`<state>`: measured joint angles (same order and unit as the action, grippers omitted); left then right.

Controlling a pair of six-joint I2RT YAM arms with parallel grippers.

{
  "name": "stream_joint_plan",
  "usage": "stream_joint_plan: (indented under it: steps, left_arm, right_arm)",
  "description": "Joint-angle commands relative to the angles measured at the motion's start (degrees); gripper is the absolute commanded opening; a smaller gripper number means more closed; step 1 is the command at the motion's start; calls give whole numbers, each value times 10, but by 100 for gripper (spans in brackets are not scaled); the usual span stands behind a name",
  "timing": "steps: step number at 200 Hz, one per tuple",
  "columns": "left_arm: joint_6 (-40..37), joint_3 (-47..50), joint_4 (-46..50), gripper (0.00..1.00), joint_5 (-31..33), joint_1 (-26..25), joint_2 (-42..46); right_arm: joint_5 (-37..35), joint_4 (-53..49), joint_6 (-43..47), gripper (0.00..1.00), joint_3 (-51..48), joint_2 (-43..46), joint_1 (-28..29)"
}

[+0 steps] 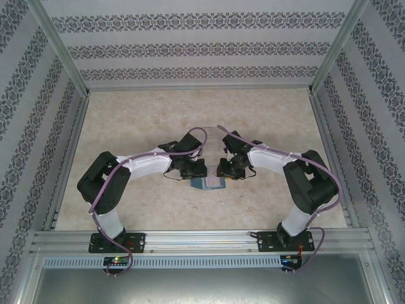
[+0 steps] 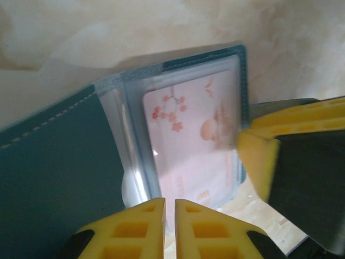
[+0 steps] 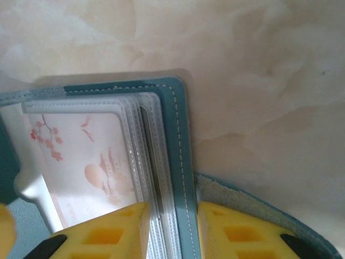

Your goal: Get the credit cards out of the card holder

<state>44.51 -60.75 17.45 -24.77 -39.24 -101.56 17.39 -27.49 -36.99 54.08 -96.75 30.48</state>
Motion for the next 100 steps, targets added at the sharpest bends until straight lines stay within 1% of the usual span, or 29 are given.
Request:
stream_joint_plan:
  steps: [1, 20, 61, 100]
  left_arm:
    - [18, 25, -49, 9, 1, 12, -7]
    - [25, 53, -82, 7, 1, 23, -7]
    - [30, 90, -149, 7, -27, 37, -4]
    - [40, 107, -195, 11, -43, 47, 0]
  right_arm:
    - [8, 2, -8, 29, -1, 22, -6]
    - [12, 5, -6, 31, 5, 22, -6]
    - [27, 14, -2, 35, 21, 14, -6]
    - [39, 5, 14, 37, 44, -17, -6]
